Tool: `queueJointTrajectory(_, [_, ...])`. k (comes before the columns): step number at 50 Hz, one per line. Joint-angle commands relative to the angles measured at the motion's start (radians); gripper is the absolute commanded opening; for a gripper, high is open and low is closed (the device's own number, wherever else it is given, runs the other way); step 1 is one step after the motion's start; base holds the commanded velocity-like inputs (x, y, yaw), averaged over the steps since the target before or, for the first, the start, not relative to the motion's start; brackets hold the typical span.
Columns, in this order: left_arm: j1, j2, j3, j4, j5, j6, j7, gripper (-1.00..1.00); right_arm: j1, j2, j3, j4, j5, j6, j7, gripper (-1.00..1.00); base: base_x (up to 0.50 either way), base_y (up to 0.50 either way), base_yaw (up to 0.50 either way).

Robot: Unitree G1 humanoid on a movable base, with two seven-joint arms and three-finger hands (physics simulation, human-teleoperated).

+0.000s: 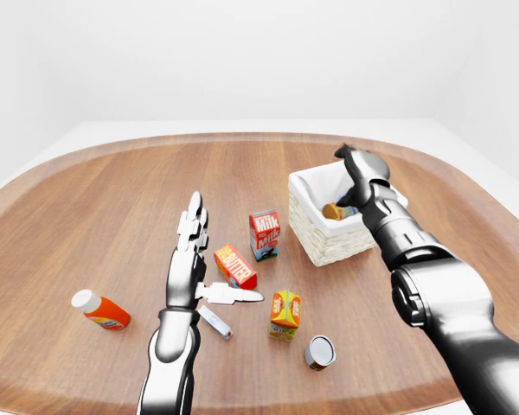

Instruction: Pick up the alphabet soup and the tomato sauce, and put them in the basket.

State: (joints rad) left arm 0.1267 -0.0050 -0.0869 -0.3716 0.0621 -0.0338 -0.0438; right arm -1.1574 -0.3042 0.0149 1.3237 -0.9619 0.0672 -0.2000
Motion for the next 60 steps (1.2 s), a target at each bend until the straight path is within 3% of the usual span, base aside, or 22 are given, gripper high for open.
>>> queueJointTrajectory(1, [0.003,0.005,-0.001,0.004,0.015,0.001,-0.002,1.0,-0.008,0.0,-0.006,-0.001,-0.019,-0.001,-0.02,1.0,0.0,0.0,0.0])
queueJointTrajectory(28, [0.003,0.005,-0.001,0.004,0.015,0.001,-0.001,1.0,-0.022,-0.016,-0.006,-0.016,-0.014,-0.02,-0.02,1.0,0.0,0.0,0.0])
queueJointTrajectory(57, [0.003,0.006,-0.001,0.004,0.015,0.001,-0.002,1.0,0.025,-0.06,-0.011,-0.151,0.015,-0.092,0.026,1.0,0.0,0.0,0.0])
queueJointTrajectory(60, [0.008,0.005,-0.004,0.018,0.018,-0.016,0.001,1.0,0.05,-0.063,-0.014,-0.192,0.019,-0.099,0.04,1.0,0.0,0.0,0.0])
